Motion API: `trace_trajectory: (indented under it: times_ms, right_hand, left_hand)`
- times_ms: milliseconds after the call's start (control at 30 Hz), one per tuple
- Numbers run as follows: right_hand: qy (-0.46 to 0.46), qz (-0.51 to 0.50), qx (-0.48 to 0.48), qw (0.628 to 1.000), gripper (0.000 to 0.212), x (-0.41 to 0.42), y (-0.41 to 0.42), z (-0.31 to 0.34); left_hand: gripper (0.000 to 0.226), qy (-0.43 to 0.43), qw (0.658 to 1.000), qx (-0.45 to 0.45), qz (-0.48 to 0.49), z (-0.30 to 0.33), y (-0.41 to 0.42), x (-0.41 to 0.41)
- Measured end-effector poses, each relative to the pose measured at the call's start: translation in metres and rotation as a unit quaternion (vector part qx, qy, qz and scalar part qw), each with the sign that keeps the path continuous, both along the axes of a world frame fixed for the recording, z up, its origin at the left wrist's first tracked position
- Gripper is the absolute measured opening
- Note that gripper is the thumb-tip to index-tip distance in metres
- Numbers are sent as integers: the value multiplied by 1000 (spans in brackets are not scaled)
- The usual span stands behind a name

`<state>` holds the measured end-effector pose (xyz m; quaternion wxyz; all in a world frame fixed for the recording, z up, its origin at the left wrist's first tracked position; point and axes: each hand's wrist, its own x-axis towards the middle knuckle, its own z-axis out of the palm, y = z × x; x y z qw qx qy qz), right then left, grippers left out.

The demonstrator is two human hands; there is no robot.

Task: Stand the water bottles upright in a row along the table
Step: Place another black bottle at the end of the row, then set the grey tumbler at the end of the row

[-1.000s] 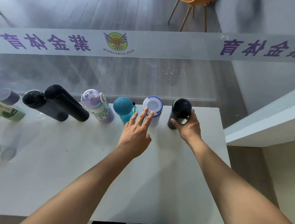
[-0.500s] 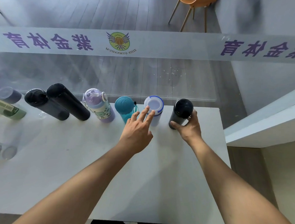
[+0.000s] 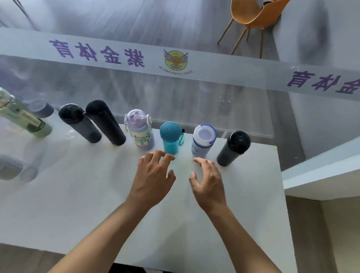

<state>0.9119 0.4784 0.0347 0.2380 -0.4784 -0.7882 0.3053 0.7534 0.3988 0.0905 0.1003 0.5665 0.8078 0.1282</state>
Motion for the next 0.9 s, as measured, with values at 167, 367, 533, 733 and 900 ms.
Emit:
trace_trajectory:
  times_ms: [167, 367, 533, 733, 900]
  right_hand:
    - [-16, 104, 51, 993, 41, -68, -34, 14]
    - [-13, 184, 37, 982, 44, -157, -87, 15]
    - [-18, 241, 24, 970, 41, -238, -133, 18]
    - [-20, 307, -24, 951, 40, -337, -188, 25]
    - [-71, 353, -27, 933, 64, -423, -215, 26]
  left_hand:
    - [34, -3, 996, 11, 90, 8, -61, -45]
    - [28, -11, 982, 21, 188, 13, -137, -112]
    - [27, -17, 967, 24, 254, 11, -198, -169]
    - [27, -24, 949, 23, 313, 4, -266, -236]
    - [29, -22, 941, 22, 337, -8, -305, -284]
